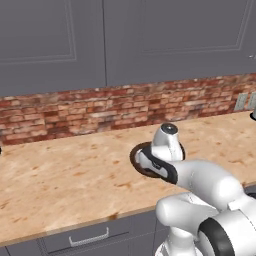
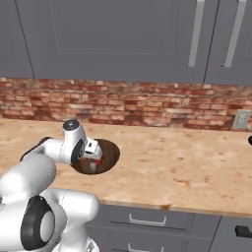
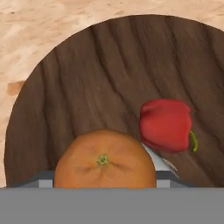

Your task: Take the tangerine, fish, and bell pepper from the freezer and place them in the bowl on the counter.

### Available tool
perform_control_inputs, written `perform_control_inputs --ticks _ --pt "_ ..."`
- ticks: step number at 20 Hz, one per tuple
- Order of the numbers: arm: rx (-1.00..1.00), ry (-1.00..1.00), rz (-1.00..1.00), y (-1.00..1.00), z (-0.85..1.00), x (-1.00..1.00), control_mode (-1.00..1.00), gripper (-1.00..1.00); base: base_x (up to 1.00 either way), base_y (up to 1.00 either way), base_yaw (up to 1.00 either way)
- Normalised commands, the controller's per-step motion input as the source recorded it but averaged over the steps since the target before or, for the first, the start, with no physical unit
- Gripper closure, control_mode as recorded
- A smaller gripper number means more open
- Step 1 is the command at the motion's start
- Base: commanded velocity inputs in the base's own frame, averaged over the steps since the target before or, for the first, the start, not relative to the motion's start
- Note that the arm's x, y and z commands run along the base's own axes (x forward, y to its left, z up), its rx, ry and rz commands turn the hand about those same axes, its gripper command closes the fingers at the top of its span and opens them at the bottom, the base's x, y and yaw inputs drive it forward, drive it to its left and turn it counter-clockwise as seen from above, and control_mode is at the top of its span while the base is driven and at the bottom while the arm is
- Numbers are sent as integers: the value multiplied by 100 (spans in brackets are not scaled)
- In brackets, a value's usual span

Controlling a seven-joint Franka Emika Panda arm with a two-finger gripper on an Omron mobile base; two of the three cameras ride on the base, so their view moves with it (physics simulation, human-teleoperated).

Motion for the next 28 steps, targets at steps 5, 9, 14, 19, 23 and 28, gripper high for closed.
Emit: perform_control_inputs --ticks 5,9,14,19,23,28 --pt "0 3 0 3 -32 17 -100 100 0 0 0" --pt "0 0 0 2 -28 13 -100 -100 0 0 0" --pt "0 0 0 0 -5 17 -100 -100 0 0 0" --pt "0 0 0 0 0 0 -100 -100 0 0 0" --pt "0 0 0 0 0 0 -100 -100 0 0 0" --pt "0 -1 0 -5 24 -27 -100 -100 0 0 0"
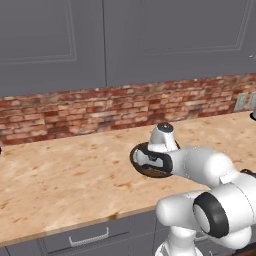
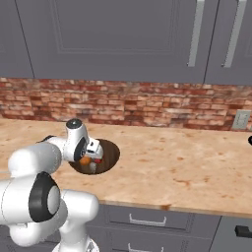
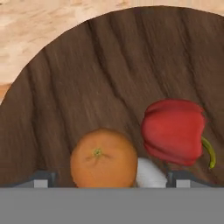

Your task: Take the tangerine, fish, and bell pepper from the freezer and place them in the bowl on the counter.

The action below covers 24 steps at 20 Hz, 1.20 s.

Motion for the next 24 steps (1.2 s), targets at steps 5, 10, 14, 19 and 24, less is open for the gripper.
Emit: perform_control_inputs --ticks 5,10,14,19,24 --pt "0 -2 -1 1 59 -53 -100 -100 0 0 0" --pt "0 -3 0 -1 59 -78 -100 -100 0 0 0" --pt "0 -3 0 -1 54 -80 -100 -100 0 0 0" --pt "0 -5 1 0 64 -44 -100 -100 0 0 0" --pt "0 -5 4 0 68 -22 -100 -100 0 0 0"
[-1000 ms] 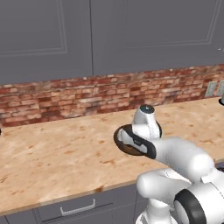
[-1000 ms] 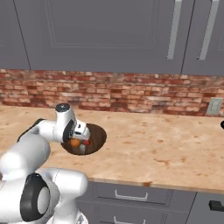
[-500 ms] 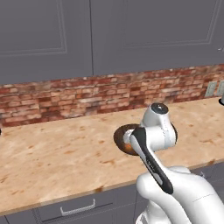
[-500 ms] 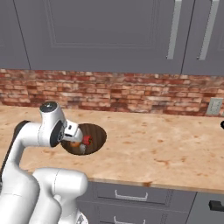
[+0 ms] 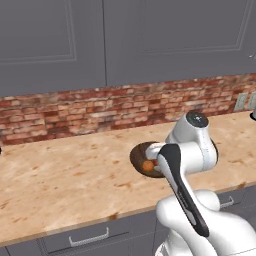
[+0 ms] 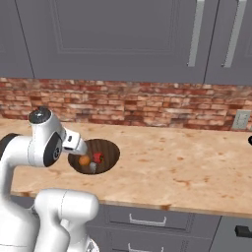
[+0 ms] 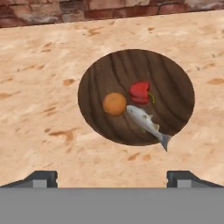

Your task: Take the tangerine, fish, and bell pepper from the freezer and place them in the bowl on the counter.

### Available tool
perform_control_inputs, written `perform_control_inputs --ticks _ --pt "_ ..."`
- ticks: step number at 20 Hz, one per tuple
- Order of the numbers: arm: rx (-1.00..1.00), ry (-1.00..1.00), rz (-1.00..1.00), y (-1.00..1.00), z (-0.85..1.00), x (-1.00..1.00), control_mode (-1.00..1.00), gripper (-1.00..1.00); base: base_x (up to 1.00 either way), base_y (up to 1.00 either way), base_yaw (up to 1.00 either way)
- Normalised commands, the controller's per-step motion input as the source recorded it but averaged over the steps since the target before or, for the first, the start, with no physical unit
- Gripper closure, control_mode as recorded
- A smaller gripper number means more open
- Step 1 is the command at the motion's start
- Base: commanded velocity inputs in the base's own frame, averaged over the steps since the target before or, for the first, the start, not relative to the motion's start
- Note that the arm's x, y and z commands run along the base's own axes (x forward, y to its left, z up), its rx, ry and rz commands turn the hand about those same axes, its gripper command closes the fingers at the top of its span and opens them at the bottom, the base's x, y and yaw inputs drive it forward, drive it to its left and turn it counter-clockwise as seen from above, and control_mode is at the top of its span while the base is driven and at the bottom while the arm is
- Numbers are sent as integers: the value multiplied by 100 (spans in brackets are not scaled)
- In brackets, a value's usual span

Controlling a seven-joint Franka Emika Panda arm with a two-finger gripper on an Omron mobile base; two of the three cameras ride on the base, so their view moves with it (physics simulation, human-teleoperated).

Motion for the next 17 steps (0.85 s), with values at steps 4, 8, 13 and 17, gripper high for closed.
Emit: perform_control_inputs --ticks 4,8,13,17 --pt "0 0 2 -8 40 -45 -100 -100 0 0 0" --pt "0 -1 4 -11 11 -68 -100 -100 0 0 0" --pt "0 -9 3 -2 26 -40 -100 -100 0 0 0" --pt "0 -4 2 -10 40 -40 -100 -100 0 0 0"
